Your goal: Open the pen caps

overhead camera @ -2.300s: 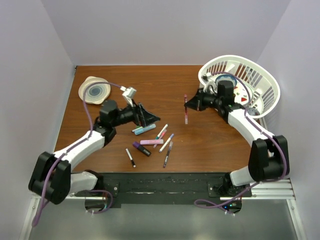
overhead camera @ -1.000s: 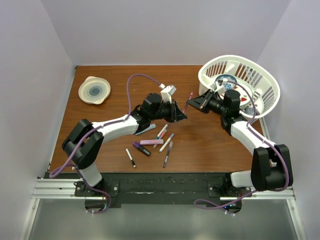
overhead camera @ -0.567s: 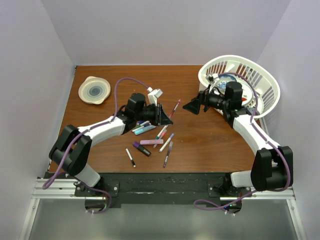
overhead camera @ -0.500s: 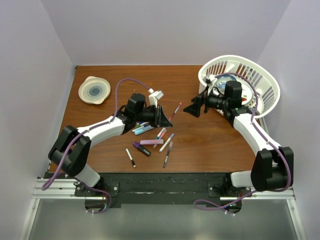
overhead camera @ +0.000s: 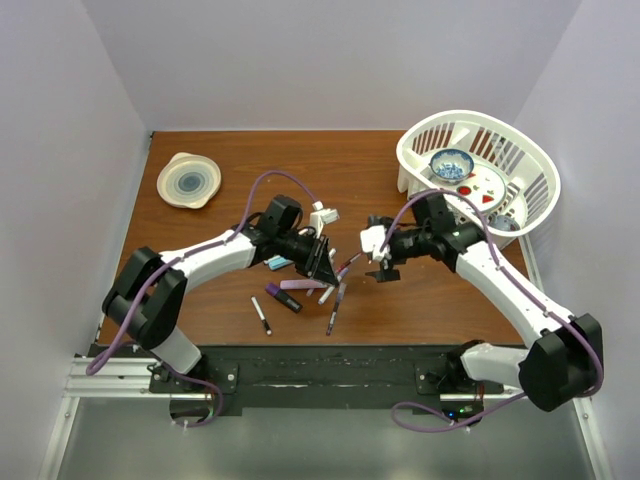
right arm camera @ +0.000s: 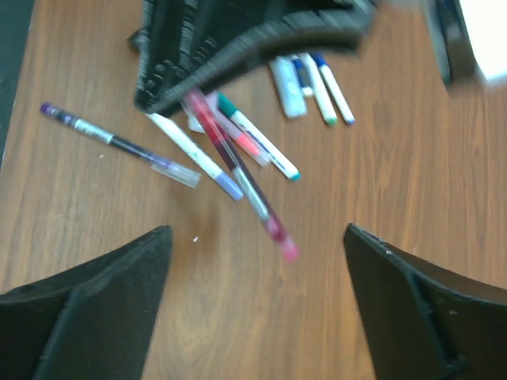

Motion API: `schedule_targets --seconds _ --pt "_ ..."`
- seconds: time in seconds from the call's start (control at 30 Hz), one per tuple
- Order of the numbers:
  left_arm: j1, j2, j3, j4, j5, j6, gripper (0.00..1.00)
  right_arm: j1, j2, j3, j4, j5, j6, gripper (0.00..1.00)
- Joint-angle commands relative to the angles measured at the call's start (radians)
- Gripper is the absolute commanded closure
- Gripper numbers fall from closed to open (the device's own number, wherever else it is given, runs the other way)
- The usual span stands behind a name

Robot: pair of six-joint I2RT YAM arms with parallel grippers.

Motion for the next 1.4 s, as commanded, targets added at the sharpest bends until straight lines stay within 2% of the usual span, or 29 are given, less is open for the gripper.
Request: schedule_targets --seconds 0.0,0.1,0.23,0.27,0.33,0.4,0.43,0.63,0.77,0.93,1.0,1.07,1.1,1.13,1.2,1.23,1.3,1.33,1.37 --pt "-0.024 0.017 0.055 -0.022 0.070 0.044 1.00 0.153 0.026 0.020 -0.087 0.137 -0.164 0.14" --pt "-0.033 0.017 0.057 -0.021 0.089 0.044 1.00 0.210 0.046 0.008 -0.057 0.215 -0.175 0.21" --pt "-0.038 0.017 0.052 -0.025 0.113 0.050 1.00 0.257 0.061 0.009 -0.060 0.255 -0.183 0.36" --pt "-0.038 0.017 0.054 -0.028 0.116 0.054 1.00 0.267 0.063 0.008 -0.060 0.265 -0.189 0.46" --pt "-0.038 0.017 0.054 -0.044 0.116 0.067 1.00 0.273 0.063 0.002 -0.057 0.297 -0.193 0.60" --pt "-0.036 0.011 0.052 -0.053 0.118 0.073 1.00 0.278 0.061 -0.007 -0.051 0.320 -0.204 0.95" --pt "-0.038 0.009 0.052 -0.065 0.118 0.083 1.00 0.278 0.049 -0.014 -0.043 0.340 -0.207 1.00" --pt "-0.039 -0.032 0.014 -0.188 0.130 0.136 1.00 0.258 -0.001 -0.061 0.040 0.486 -0.227 1.00" --pt "-0.038 -0.147 -0.096 -0.254 0.097 0.149 1.00 0.140 -0.024 -0.041 0.046 0.447 -0.246 1.00" --pt "-0.033 -0.256 -0.164 -0.268 0.047 0.102 1.00 0.097 -0.024 -0.055 0.086 0.424 -0.229 1.00" --pt "-0.019 -0.287 -0.158 -0.265 0.008 0.097 1.00 0.086 -0.021 -0.057 0.109 0.368 -0.166 1.00" --pt "0.057 -0.308 -0.149 -0.228 -0.041 0.068 1.00 0.080 -0.018 -0.058 0.140 0.331 -0.030 1.00" --pt "0.098 -0.314 -0.147 -0.203 -0.113 0.054 1.00 0.079 -0.014 -0.060 0.185 0.310 0.028 1.00" --pt "0.178 -0.322 -0.143 -0.130 -0.150 0.019 1.00 0.077 -0.005 -0.063 0.219 0.279 0.160 1.00" --pt "0.253 -0.327 -0.146 -0.026 -0.259 -0.021 1.00 0.074 0.006 -0.079 0.340 0.265 0.317 1.00" --pt "0.302 -0.322 -0.147 0.081 -0.305 -0.066 1.00 0.068 0.024 -0.083 0.377 0.262 0.472 1.00" --pt "0.343 -0.279 -0.138 0.192 -0.400 -0.114 1.00 0.062 0.048 -0.073 0.457 0.275 0.613 1.00" --pt "0.379 -0.253 -0.109 0.276 -0.416 -0.165 1.00 0.051 0.081 -0.064 0.482 0.291 0.752 1.00" --pt "0.396 -0.186 -0.083 0.297 -0.431 -0.179 1.00 0.048 0.098 -0.041 0.497 0.326 0.811 1.00"
